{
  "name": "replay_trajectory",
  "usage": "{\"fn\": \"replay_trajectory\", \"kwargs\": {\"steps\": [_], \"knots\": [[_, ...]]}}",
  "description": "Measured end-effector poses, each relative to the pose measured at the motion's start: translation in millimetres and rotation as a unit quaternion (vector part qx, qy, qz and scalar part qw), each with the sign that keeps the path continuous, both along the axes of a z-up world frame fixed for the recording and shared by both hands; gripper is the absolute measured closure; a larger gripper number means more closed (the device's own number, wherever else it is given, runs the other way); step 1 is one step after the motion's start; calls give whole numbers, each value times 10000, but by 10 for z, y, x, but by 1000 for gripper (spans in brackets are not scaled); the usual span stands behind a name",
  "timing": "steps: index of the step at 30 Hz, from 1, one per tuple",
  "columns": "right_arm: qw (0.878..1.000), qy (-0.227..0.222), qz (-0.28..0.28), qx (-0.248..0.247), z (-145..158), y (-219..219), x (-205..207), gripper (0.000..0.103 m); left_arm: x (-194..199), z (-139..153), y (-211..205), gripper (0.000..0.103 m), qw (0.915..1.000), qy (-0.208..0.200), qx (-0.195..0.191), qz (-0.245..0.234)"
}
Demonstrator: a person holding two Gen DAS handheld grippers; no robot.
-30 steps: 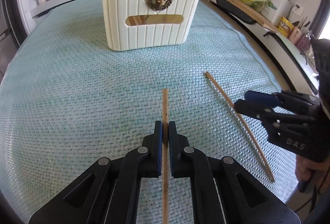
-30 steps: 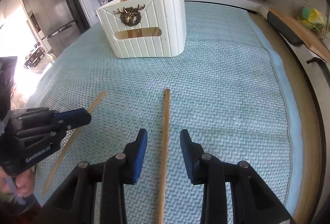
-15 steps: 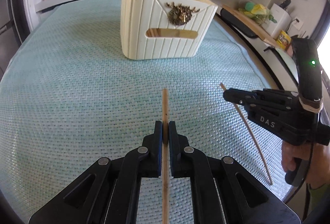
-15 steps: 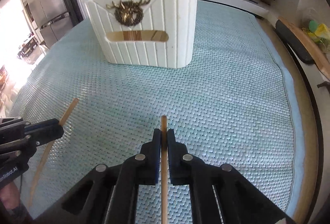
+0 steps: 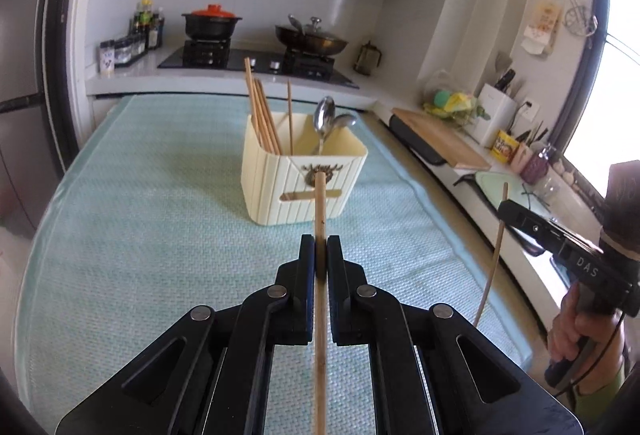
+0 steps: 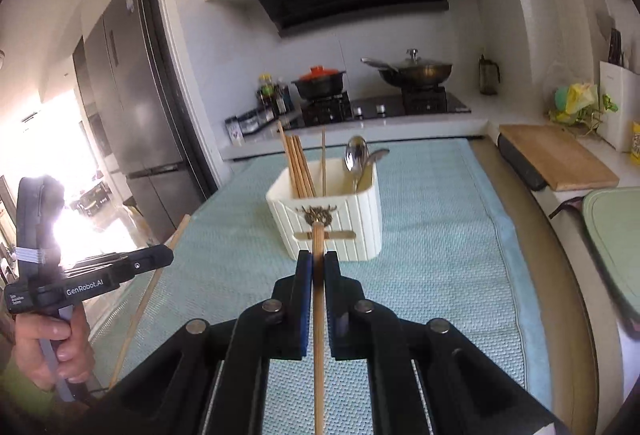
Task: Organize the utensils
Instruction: 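Lower both chopsticks into the cream holder and open both tools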
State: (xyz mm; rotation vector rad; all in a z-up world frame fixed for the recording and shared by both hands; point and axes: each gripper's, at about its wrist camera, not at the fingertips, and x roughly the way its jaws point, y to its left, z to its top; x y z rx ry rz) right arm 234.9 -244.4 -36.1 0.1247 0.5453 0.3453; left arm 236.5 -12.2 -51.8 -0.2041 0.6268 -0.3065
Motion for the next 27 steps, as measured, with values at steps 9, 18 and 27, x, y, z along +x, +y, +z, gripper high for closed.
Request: {"fn": "replay_trajectory", "kwargs": {"steps": [9,18,27], "knots": [[9986,-528,57,65,253,93,-248,97,-33,24,119,98,9998,-76,-169,70],[9982,-587,17,93,284,98,-283,97,-104,-3,141,99,9998,-107,-147,78],[9947,-1018,109,29,551,163,-170,97,-55,395,203,99,9994,-322,-105,-75]]}}
